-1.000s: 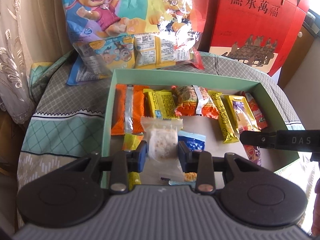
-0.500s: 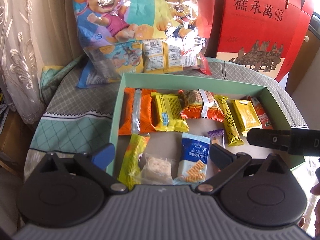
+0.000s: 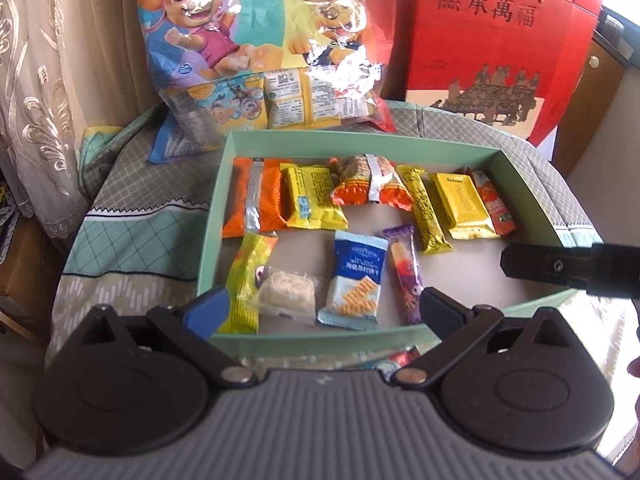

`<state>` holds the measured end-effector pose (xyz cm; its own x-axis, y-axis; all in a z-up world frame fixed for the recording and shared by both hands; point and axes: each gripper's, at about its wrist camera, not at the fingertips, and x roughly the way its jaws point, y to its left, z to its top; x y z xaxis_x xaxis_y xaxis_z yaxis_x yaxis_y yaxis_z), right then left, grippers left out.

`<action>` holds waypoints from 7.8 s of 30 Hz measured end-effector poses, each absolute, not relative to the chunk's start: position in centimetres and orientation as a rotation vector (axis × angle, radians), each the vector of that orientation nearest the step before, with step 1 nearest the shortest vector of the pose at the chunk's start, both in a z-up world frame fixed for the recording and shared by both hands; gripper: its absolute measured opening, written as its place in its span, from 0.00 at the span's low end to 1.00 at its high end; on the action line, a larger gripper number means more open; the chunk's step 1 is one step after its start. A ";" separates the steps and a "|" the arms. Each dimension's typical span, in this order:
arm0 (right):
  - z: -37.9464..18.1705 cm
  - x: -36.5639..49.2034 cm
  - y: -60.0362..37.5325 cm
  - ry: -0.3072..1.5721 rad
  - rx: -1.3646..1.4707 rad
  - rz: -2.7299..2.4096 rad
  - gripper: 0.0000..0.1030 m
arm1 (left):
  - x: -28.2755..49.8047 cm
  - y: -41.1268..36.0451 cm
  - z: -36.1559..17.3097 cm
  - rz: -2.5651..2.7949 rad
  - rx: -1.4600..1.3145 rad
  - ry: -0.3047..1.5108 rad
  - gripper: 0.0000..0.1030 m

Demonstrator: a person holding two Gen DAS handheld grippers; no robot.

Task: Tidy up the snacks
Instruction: 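Move both open tools back to the snacks on the quilt, then grasp the yellow rabbit-print pack with the right tool while the left tool grasps the dark red chocolate pack, then carry both packs into the green box and open both tools, then move both open tools back to the remaining candies on the quilt, then grasp the rainbow Skittles bag with the left tool while the right tool grasps the red twisted candy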

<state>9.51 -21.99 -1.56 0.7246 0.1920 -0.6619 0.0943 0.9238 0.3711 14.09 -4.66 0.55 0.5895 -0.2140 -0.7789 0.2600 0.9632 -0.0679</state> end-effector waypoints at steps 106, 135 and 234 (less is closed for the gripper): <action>-9.3 0.2 -22.6 0.904 0.450 0.084 0.31 | 7.2 -5.5 -5.6 -0.416 0.158 1.036 0.19; -1.8 11.3 -22.9 0.752 0.434 0.088 0.31 | 16.8 -9.0 1.0 -0.444 0.013 0.856 0.09; -8.1 -0.1 -18.1 0.942 0.382 0.004 0.61 | 2.8 -4.9 -6.1 -0.539 0.322 0.993 0.97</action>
<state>-0.10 -18.15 -8.12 0.5932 0.1681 -0.7873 0.1620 0.9330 0.3214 2.79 -4.92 -6.07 0.4320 -0.2810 -0.8570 0.5654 0.8247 0.0146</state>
